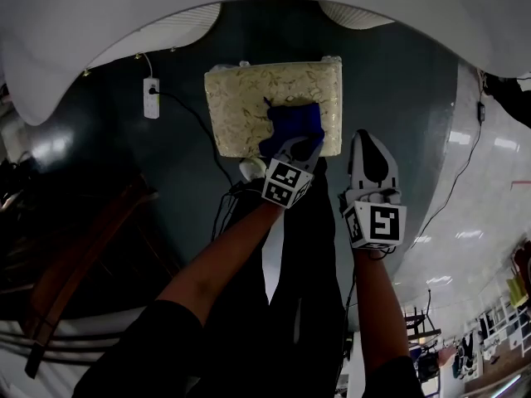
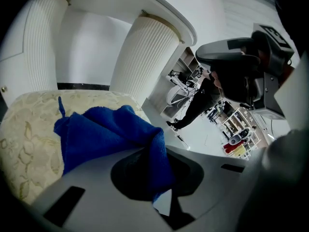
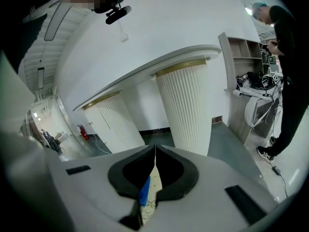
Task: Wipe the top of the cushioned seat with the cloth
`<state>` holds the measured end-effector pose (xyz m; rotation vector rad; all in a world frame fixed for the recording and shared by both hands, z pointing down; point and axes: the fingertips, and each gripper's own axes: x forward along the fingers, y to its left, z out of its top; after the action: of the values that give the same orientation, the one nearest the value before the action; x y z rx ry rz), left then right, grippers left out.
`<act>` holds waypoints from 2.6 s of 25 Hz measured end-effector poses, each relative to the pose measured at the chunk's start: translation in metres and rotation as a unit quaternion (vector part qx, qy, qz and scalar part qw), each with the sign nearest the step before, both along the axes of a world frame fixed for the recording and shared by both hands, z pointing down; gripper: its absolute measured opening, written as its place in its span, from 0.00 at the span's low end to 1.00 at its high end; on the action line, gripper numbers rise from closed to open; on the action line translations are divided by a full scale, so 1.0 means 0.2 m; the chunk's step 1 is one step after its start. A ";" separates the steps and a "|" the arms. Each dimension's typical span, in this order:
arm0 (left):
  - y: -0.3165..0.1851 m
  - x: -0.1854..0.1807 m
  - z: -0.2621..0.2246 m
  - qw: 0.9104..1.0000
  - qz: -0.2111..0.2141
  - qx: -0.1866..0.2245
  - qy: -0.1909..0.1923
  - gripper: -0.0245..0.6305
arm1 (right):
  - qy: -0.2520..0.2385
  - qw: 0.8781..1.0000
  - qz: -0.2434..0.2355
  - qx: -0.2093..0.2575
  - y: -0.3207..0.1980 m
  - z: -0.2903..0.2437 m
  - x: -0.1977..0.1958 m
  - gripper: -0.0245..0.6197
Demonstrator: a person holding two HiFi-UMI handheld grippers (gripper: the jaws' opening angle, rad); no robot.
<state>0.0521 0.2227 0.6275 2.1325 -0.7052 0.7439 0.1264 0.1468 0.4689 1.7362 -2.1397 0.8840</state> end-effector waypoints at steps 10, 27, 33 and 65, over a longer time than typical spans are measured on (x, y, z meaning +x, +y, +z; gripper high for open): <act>0.04 0.14 -0.01 1.000 0.028 -0.005 0.007 0.09 | 0.014 1.000 0.010 0.005 0.03 -0.01 0.09 0.10; 0.11 0.37 0.03 0.997 0.070 -0.035 -0.003 0.09 | 0.026 0.999 0.044 0.009 0.06 -0.07 0.27 0.10; 0.16 0.47 -0.04 0.994 0.076 -0.057 0.051 0.09 | 0.038 0.999 0.036 0.016 0.06 -0.13 0.27 0.10; 0.41 -1.11 -2.97 0.940 -0.138 0.284 0.128 0.09 | -0.025 0.978 -0.073 0.191 0.68 -2.35 -1.04 0.10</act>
<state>-0.1709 0.3046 0.0330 2.4998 -1.1469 0.1030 -0.0826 0.2824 -0.0008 1.6997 -2.5664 0.5041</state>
